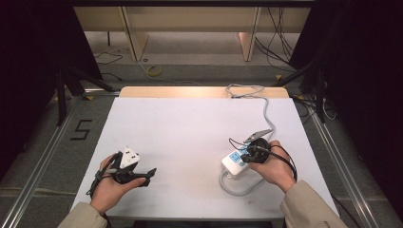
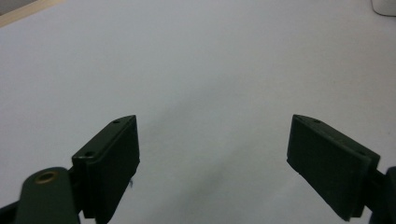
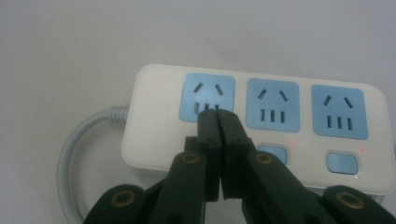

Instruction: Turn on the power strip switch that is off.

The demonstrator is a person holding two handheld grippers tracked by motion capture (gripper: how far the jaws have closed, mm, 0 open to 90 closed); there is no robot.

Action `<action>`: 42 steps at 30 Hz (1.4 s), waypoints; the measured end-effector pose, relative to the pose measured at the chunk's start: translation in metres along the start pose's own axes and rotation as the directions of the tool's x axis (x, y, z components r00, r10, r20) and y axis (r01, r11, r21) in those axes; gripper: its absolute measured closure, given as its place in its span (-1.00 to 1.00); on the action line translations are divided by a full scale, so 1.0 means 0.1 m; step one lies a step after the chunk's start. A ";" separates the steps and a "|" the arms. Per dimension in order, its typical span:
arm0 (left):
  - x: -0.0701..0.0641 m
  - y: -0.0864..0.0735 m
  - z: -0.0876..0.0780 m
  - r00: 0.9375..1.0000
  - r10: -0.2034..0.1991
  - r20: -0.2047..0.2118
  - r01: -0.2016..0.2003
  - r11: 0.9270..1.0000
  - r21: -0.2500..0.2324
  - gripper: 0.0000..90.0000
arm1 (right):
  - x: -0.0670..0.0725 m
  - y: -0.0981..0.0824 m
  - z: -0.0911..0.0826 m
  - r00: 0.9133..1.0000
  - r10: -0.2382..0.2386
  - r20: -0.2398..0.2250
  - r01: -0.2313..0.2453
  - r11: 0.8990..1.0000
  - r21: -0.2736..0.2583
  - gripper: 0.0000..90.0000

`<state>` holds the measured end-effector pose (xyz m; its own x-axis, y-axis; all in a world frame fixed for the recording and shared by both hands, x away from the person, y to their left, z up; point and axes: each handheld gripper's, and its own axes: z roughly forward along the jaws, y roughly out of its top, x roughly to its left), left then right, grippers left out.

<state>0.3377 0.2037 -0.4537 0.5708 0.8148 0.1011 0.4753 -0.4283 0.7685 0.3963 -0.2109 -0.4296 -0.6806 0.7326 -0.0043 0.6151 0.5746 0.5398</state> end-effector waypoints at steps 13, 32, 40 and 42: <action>0.00 0.00 0.00 1.000 -0.003 -0.001 0.003 1.000 0.003 -0.64 | -0.02 -0.02 -0.04 1.000 0.006 0.003 -0.006 1.000 -0.027 0.91; 0.00 0.00 0.00 1.000 -0.005 0.002 0.005 1.000 0.005 -0.63 | -0.06 -0.10 -0.14 0.999 0.033 0.021 -0.031 0.995 -0.094 0.81; 0.00 0.00 0.00 1.000 -0.005 0.002 0.004 1.000 0.005 -0.63 | -0.08 -0.14 -0.17 0.999 0.037 0.023 -0.034 0.991 -0.131 0.77; 0.00 -0.01 0.00 1.000 -0.005 0.002 0.005 1.000 0.005 -0.63 | -0.08 -0.15 -0.18 0.999 0.039 0.022 -0.036 0.990 -0.136 0.76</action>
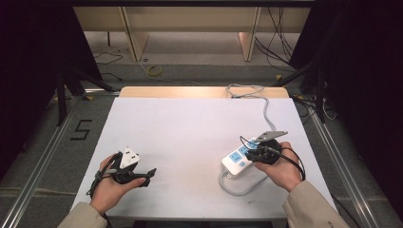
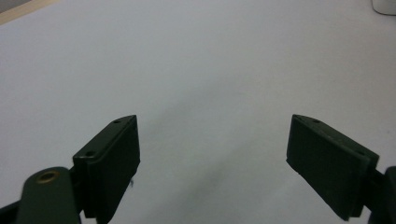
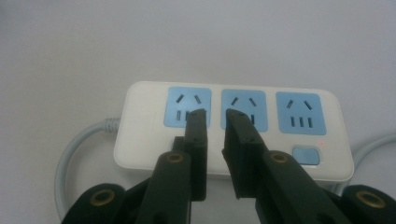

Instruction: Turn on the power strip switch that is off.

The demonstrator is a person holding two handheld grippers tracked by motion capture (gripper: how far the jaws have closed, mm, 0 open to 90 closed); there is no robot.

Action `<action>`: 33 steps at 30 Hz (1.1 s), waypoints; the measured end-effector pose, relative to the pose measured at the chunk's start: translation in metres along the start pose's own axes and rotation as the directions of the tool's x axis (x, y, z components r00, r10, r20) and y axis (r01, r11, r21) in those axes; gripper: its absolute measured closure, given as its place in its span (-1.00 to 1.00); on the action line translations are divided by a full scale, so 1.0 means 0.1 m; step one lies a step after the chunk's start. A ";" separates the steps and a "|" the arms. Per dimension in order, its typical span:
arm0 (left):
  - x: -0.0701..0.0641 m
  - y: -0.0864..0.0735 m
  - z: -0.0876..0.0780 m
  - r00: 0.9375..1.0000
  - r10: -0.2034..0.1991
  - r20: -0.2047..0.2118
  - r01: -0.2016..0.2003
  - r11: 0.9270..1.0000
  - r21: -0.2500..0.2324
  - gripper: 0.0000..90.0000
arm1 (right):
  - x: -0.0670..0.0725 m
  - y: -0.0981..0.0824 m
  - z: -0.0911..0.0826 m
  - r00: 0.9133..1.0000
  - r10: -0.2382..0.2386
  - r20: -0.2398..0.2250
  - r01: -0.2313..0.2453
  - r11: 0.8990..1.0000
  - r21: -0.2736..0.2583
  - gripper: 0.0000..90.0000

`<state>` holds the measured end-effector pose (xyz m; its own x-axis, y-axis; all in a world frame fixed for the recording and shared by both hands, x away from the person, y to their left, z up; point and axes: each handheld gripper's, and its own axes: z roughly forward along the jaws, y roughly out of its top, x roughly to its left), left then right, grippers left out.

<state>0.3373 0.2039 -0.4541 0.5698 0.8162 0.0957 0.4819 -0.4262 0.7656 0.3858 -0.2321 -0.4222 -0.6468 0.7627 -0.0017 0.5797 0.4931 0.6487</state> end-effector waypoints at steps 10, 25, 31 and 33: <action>0.00 0.00 0.00 1.000 0.001 0.002 -0.001 1.000 0.001 -0.62 | -0.01 -0.04 -0.05 1.000 0.014 0.006 -0.014 0.999 -0.029 0.72; 0.00 0.00 0.00 1.000 0.001 0.003 -0.001 1.000 0.000 -0.62 | -0.05 -0.11 -0.13 0.999 0.036 0.013 -0.035 0.997 -0.063 0.67; 0.00 0.00 0.00 1.000 0.002 0.005 -0.002 1.000 0.000 -0.62 | -0.07 -0.14 -0.16 0.999 0.040 0.020 -0.038 0.996 -0.076 0.65; 0.00 0.00 0.00 1.000 0.001 0.005 -0.001 1.000 0.000 -0.62 | -0.07 -0.15 -0.16 0.999 0.042 0.022 -0.040 0.996 -0.081 0.65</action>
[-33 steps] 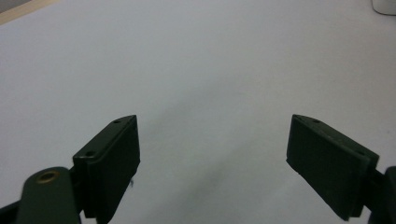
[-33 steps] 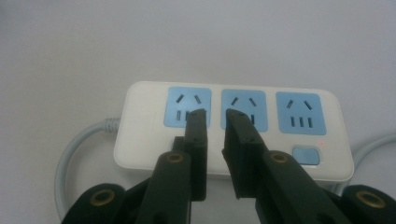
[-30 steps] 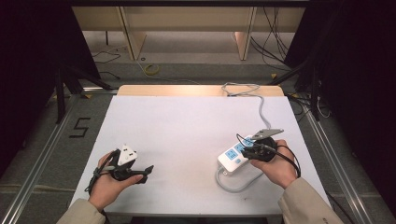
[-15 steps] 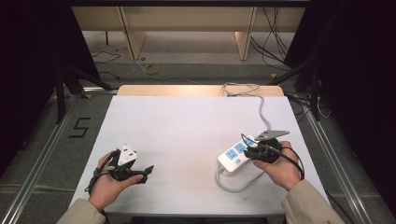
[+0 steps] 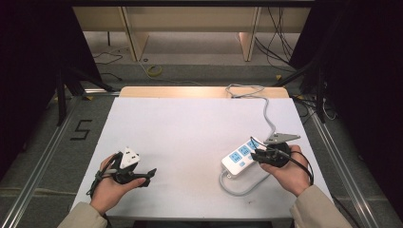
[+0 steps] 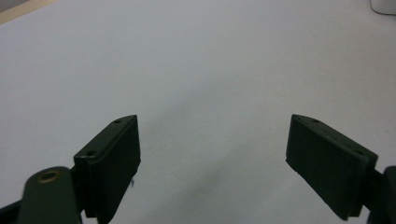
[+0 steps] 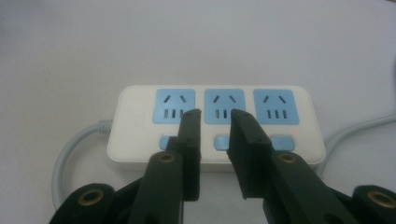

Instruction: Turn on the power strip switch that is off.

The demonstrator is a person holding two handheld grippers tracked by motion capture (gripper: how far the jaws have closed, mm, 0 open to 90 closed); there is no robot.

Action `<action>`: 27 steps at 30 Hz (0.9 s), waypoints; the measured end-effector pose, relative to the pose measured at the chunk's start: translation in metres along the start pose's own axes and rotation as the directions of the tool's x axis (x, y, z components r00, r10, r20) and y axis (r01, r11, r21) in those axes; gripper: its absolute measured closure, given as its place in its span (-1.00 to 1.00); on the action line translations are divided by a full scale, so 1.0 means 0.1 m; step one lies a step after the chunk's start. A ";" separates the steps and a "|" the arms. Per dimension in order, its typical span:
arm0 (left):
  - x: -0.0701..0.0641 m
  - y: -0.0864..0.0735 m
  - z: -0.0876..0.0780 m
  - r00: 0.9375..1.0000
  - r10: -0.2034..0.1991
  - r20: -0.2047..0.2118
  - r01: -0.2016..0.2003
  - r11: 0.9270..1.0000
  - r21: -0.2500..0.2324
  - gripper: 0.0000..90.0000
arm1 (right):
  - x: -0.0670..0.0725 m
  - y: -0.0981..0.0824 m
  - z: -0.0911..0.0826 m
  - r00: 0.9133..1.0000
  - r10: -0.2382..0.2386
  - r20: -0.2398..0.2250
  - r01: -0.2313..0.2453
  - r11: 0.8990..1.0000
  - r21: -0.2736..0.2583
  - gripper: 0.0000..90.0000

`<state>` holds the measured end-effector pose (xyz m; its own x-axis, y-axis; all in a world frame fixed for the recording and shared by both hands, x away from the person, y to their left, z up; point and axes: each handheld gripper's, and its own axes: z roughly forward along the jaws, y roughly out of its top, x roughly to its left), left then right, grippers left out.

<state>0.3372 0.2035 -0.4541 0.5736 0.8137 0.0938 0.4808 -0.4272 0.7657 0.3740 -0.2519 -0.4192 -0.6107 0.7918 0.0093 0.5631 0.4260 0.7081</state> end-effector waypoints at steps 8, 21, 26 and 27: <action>0.00 0.00 0.00 1.000 0.002 0.001 -0.002 1.000 0.002 -0.62 | -0.02 -0.03 -0.03 1.000 0.007 0.003 -0.007 1.000 -0.013 0.61; 0.00 0.00 0.01 1.000 0.000 0.002 0.000 1.000 0.000 -0.61 | -0.05 -0.08 -0.07 1.000 0.004 0.001 -0.004 1.000 -0.029 0.55; 0.00 0.00 0.00 1.000 0.004 0.002 -0.004 1.000 0.003 -0.61 | -0.05 -0.10 -0.09 1.000 0.003 0.000 -0.003 0.999 -0.034 0.51; 0.00 0.00 0.00 1.000 0.003 0.003 -0.003 1.000 0.003 -0.61 | -0.06 -0.10 -0.09 1.000 0.001 -0.003 -0.001 0.999 -0.034 0.50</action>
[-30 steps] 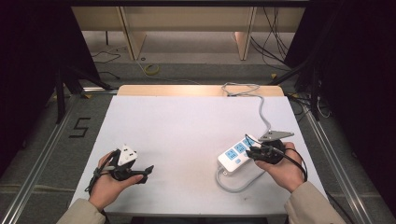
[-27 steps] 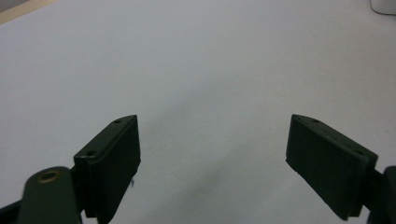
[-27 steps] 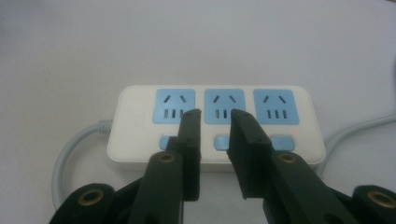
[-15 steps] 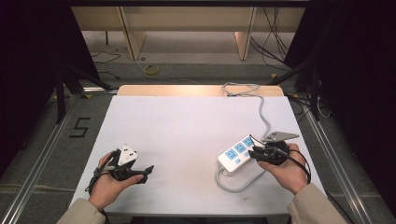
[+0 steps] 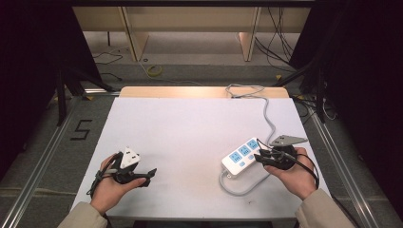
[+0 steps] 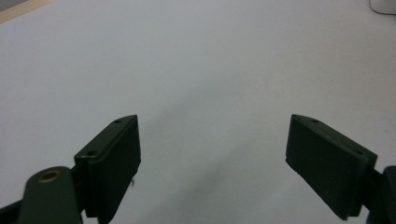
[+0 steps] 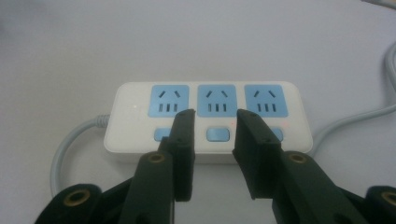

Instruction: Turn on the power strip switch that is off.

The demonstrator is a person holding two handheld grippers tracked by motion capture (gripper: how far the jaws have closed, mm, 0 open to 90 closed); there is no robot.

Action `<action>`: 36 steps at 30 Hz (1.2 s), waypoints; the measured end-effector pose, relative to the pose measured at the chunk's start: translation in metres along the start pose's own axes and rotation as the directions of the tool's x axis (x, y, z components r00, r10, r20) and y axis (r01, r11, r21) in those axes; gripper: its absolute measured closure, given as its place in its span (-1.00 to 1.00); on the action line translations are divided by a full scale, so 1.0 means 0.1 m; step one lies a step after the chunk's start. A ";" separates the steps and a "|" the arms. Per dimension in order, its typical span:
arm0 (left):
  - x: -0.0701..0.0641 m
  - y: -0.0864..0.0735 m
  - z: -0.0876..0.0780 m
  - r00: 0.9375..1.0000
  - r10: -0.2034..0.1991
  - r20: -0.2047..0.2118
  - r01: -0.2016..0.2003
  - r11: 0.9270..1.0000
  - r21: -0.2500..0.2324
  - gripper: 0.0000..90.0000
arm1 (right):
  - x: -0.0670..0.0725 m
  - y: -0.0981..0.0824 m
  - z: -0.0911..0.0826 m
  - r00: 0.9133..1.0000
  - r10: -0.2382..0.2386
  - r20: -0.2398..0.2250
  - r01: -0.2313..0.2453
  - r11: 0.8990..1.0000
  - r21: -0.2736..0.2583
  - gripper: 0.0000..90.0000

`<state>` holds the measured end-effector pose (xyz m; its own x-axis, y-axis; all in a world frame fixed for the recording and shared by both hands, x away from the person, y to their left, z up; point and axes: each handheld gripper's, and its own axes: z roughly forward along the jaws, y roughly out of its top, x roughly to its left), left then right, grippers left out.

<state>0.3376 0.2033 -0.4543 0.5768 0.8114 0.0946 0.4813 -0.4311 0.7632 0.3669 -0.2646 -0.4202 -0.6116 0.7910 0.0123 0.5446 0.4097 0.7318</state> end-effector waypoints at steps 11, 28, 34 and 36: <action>0.00 0.00 0.00 1.000 0.001 0.001 -0.001 1.000 0.000 -0.61 | -0.02 -0.06 -0.02 0.999 -0.032 -0.010 0.032 0.999 0.014 0.42; 0.00 0.00 0.00 1.000 -0.003 0.001 0.003 1.000 -0.002 -0.61 | -0.07 -0.16 -0.09 1.000 0.015 -0.011 -0.016 0.999 -0.037 0.18; 0.00 0.00 0.00 1.000 -0.003 0.001 0.003 1.000 -0.001 -0.61 | -0.08 -0.23 -0.11 1.000 0.021 -0.013 -0.022 0.999 -0.037 0.15; 0.00 0.00 0.00 1.000 0.000 0.002 0.000 1.000 0.001 -0.61 | -0.08 -0.25 -0.11 1.000 0.022 -0.011 -0.023 0.999 -0.041 0.12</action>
<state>0.3378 0.2036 -0.4544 0.5779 0.8107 0.0936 0.4816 -0.4314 0.7629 0.3519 -0.2864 -0.4307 -0.6057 0.7949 0.0363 0.5342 0.3725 0.7589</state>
